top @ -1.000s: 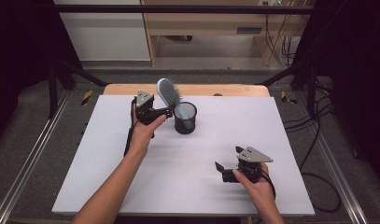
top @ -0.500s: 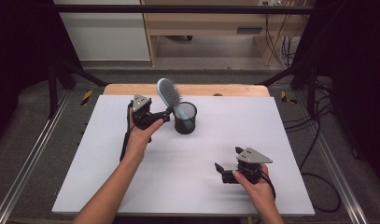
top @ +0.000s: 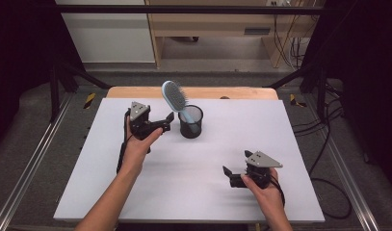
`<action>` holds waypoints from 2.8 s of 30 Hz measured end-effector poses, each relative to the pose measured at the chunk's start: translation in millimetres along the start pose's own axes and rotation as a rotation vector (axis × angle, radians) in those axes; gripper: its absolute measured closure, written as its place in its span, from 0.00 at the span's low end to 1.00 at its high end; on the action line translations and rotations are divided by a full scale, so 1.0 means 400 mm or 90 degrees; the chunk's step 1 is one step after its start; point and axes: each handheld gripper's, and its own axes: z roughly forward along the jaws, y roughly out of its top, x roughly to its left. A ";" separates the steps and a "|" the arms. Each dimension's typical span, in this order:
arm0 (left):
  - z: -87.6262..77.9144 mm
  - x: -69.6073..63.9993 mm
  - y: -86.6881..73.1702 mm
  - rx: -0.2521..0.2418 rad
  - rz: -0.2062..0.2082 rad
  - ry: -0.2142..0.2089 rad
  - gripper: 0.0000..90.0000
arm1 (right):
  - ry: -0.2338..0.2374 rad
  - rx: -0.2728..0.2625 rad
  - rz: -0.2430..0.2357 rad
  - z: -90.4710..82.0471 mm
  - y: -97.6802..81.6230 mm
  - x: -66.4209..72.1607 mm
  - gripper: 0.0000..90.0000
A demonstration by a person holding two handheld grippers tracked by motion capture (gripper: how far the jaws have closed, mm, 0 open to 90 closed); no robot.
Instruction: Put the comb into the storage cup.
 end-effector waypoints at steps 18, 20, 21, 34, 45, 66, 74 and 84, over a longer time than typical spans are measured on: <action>-0.092 0.008 0.028 -0.027 0.016 -0.015 0.02 | 0.009 0.003 -0.022 0.006 0.010 0.010 0.03; -0.101 0.013 0.033 -0.031 0.013 -0.014 0.02 | 0.010 0.003 -0.019 0.006 0.010 0.011 0.03; -0.106 0.015 0.034 -0.031 0.009 -0.015 0.02 | 0.011 0.005 -0.019 0.007 0.010 0.012 0.03; -0.133 0.017 0.048 -0.036 0.022 -0.024 0.02 | 0.030 0.021 -0.001 0.009 0.013 0.015 0.04; -0.167 0.029 0.061 -0.061 0.033 -0.033 0.02 | 0.041 0.009 0.005 0.003 0.015 0.017 0.05; -0.263 0.089 0.058 -0.092 0.051 -0.021 0.02 | -0.009 -0.030 0.004 -0.008 0.016 -0.003 0.07; -0.300 0.135 0.047 -0.108 0.046 -0.008 0.02 | -0.007 -0.028 0.004 -0.023 0.023 -0.028 0.06; -0.347 0.187 0.031 -0.116 0.040 0.011 0.02 | -0.041 -0.069 -0.002 -0.071 0.009 -0.066 0.06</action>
